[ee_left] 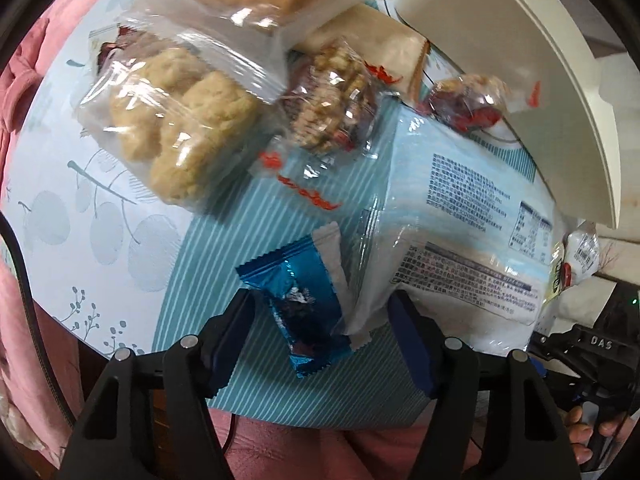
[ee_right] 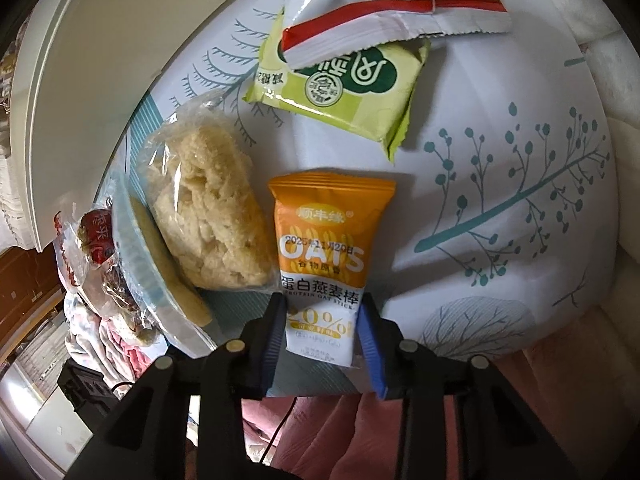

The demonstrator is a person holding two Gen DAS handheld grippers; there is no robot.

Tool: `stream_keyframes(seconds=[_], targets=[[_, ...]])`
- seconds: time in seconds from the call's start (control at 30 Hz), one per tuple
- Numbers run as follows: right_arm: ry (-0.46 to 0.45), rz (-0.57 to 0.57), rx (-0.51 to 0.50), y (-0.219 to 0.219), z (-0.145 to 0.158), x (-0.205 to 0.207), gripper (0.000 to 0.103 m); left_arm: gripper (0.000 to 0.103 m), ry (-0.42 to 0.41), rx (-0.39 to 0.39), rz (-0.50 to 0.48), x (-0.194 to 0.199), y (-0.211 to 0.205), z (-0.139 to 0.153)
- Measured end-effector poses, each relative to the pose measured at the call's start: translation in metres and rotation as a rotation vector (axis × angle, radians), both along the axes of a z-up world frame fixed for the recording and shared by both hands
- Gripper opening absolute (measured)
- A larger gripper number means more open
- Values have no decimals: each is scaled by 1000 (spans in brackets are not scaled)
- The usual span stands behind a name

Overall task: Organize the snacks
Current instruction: 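Lift the blue candy with the left tool while the right lifts the OATS bar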

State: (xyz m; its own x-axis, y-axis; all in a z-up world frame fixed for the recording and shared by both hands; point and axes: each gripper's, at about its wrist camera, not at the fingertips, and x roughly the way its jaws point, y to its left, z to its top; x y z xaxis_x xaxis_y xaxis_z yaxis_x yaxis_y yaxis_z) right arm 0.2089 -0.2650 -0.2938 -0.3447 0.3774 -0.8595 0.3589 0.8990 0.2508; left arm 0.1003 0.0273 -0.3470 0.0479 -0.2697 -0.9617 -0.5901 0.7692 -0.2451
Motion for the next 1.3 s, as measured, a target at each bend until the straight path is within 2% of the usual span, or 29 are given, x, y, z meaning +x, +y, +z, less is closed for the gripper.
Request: stream_keyframes(seconds=[0.23, 0.27, 0.3, 0.47, 0.53, 0.7, 0.9, 0.97, 1.13, 1.3], targets=[[-23, -18, -22, 8, 1, -10, 35, 69, -23, -22, 16, -11, 21, -5], [-24, -24, -23, 2, 3, -13, 33, 70, -23, -24, 18, -13, 29, -4], [-26, -28, -30, 0, 4, -16, 16, 71, -21, -25, 25, -14, 34, -7], [-52, -68, -34, -2, 11, -26, 14, 78, -11, -48, 36, -26, 72, -12], [-59, -83, -31, -4, 13, -31, 14, 80, 2, -59, 17, -18, 79, -17], [-71, -135, -15, -4, 15, -45, 14, 83, 33, -43, -119, -11, 70, -18], [-84, -183, 12, -10, 14, -49, 15, 83, 74, -29, -199, -10, 73, -28], [-88, -202, 21, -10, 13, -49, 16, 84, 84, -28, -225, -14, 65, -27], [-87, -230, 48, -16, 10, -50, 38, 88, 111, -18, -272, -21, 61, -30], [-73, -224, 45, -8, 6, -46, 40, 89, 119, 17, -299, -29, 46, -32]])
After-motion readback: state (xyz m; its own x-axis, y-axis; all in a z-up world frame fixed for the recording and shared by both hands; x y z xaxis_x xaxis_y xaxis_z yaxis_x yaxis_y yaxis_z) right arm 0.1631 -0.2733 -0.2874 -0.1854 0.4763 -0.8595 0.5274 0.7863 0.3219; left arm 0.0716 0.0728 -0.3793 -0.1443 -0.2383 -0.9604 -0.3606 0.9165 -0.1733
